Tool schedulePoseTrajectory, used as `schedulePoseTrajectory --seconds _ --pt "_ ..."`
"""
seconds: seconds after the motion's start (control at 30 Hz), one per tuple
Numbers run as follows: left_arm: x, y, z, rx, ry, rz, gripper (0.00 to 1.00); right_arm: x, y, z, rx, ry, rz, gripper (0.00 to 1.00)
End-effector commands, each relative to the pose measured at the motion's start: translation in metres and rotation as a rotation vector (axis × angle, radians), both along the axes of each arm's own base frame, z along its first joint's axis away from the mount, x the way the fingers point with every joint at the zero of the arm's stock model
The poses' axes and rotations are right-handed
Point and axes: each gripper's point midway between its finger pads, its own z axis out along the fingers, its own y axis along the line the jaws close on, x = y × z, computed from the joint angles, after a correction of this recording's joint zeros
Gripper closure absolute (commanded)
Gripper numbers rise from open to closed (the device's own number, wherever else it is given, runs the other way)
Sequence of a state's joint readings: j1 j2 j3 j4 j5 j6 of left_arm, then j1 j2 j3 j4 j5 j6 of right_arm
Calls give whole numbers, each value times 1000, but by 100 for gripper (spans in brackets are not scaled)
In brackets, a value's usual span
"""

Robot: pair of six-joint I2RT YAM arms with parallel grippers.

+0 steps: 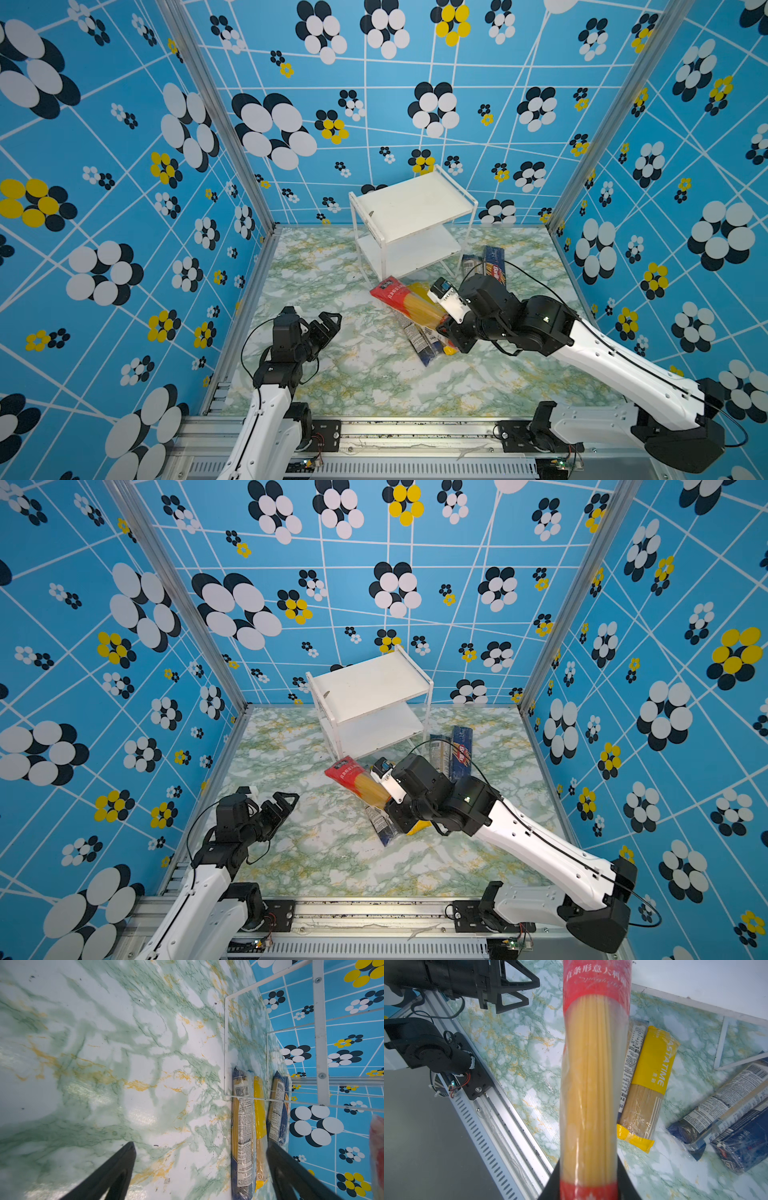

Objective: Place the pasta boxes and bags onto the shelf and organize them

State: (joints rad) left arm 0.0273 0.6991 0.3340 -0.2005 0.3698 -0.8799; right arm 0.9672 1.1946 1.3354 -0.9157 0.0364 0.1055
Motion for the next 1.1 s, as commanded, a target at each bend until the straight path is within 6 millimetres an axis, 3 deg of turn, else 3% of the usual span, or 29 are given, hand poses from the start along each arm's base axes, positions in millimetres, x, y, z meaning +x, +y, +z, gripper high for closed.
schedulePoseTrajectory --seconds 0.0,0.53,0.57,0.87,1.07 --pt "6 0 10 -16 -31 2 1 6 -3 62 157 -126 -37 100" --pt "12 -7 20 -69 -64 -18 1 -2 -42 114 174 -207 -109 100" --pt "12 -8 21 -74 -66 -20 1 -2 -45 125 191 -226 -115 100" --pt "13 -8 23 -79 -73 -22 1 10 -65 165 214 -321 -223 100" --pt "14 -9 25 -83 -79 -23 1 20 -63 185 233 -361 -265 100"
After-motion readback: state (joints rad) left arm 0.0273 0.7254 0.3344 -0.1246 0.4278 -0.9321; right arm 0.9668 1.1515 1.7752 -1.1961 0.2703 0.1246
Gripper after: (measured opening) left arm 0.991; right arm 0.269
